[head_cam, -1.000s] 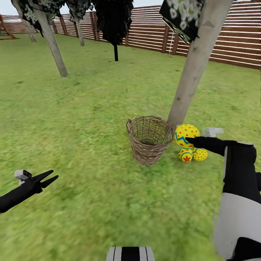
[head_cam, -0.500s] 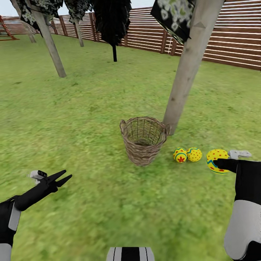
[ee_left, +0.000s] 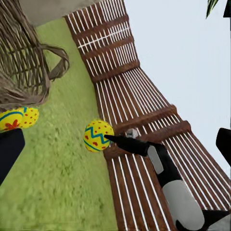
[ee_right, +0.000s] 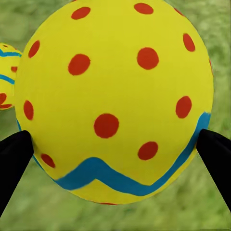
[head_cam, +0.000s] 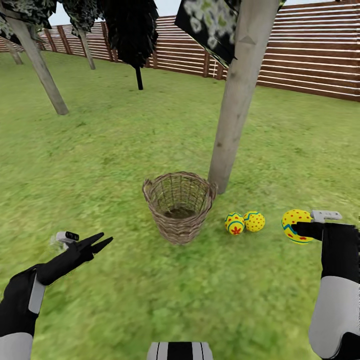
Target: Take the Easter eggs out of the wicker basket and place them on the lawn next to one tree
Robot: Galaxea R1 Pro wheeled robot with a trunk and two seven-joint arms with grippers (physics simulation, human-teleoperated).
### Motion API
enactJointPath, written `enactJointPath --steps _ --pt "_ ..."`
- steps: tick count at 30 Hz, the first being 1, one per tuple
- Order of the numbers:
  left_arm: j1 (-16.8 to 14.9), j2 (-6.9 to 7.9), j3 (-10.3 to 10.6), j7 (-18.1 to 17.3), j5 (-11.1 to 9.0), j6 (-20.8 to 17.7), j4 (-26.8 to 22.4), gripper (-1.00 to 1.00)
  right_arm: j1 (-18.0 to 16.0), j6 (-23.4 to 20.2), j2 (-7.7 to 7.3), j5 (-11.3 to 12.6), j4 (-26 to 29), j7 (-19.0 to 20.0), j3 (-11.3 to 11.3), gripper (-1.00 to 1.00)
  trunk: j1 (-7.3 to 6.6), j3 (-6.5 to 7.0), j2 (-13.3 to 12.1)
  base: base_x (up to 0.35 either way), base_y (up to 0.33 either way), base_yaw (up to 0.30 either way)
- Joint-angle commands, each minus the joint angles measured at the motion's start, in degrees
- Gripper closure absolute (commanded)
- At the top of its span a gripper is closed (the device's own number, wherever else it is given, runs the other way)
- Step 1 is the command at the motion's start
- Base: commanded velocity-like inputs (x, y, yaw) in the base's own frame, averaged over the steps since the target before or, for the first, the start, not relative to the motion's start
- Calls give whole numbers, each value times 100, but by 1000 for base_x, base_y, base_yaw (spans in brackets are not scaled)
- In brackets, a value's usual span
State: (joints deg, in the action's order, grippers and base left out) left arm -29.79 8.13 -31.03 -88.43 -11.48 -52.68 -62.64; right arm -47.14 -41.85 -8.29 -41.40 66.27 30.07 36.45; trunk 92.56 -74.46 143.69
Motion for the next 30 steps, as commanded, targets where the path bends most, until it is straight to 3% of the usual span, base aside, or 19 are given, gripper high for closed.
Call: enactJointPath --steps 1,3,6,16,19,23,26,30 --pt "-1 0 190 -21 5 -64 -77 -100 -6 20 3 -61 -45 54 5 100 2 -2 2 313 0 -278" --pt "2 -23 584 -12 2 -72 -134 -100 -6 63 4 -71 -92 52 -7 100 2 1 2 232 -38 -284" --pt "4 -143 711 -13 4 -60 -158 -100 -6 71 39 -81 -108 52 -23 100 2 2 2 41 -244 -287" --pt "2 -173 721 -16 -3 -59 -156 -100 -6 159 89 -87 -350 50 -39 100 2 2 2 9 -341 -262" --pt "1 -309 721 -16 0 -54 -160 -100 -6 513 90 -103 -551 32 -176 100 2 2 2 110 -334 65" --pt "2 -336 721 -16 -1 -50 -161 -100 -6 629 79 -106 -763 40 -195 100 2 2 2 179 -303 38" --pt "0 -392 721 -16 -2 -50 -161 -100 -6 1226 87 -102 -868 71 -211 100 2 1 2 197 -290 13" --pt "0 -478 721 -16 4 -50 -160 -100 -6 1392 148 -107 -1279 -254 -444 100 2 -1 2 219 -273 236"
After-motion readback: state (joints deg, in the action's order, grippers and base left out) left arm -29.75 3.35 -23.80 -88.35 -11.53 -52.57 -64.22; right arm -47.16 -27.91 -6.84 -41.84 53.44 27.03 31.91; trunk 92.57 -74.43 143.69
